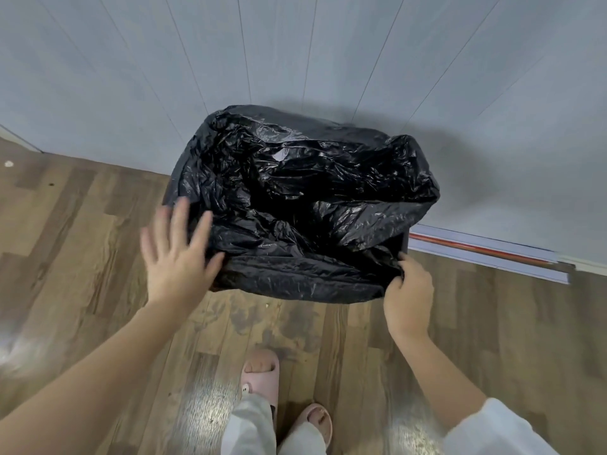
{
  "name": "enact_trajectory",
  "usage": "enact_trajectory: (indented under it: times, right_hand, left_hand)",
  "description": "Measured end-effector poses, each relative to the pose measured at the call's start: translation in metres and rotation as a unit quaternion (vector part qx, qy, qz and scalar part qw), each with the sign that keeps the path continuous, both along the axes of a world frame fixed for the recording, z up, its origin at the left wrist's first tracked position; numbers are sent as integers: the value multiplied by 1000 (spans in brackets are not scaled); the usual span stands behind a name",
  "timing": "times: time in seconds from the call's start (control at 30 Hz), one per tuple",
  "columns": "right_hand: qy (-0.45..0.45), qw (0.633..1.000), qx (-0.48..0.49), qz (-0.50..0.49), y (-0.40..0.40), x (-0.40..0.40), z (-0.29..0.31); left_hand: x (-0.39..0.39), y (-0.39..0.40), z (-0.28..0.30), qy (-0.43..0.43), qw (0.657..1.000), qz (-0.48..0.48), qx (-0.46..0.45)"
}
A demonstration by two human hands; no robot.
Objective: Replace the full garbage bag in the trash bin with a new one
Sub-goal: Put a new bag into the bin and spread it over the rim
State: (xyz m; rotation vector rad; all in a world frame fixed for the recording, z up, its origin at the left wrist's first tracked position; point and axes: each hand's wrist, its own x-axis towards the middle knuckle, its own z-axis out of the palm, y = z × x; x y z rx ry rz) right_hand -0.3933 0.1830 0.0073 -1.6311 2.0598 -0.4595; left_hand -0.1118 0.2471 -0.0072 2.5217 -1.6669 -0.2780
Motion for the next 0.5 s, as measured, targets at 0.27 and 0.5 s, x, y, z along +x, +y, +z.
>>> enact_trajectory:
  times: [0.27, 0.5]
  right_hand:
    - [-580, 716, 336, -192, -11, -1, 23]
    - [-658, 655, 170, -331, -12, -42, 32]
  left_hand:
    - [-67, -8, 3, 61, 953, -280, 95]
    - [-60, 8, -3, -64, 951, -298, -49]
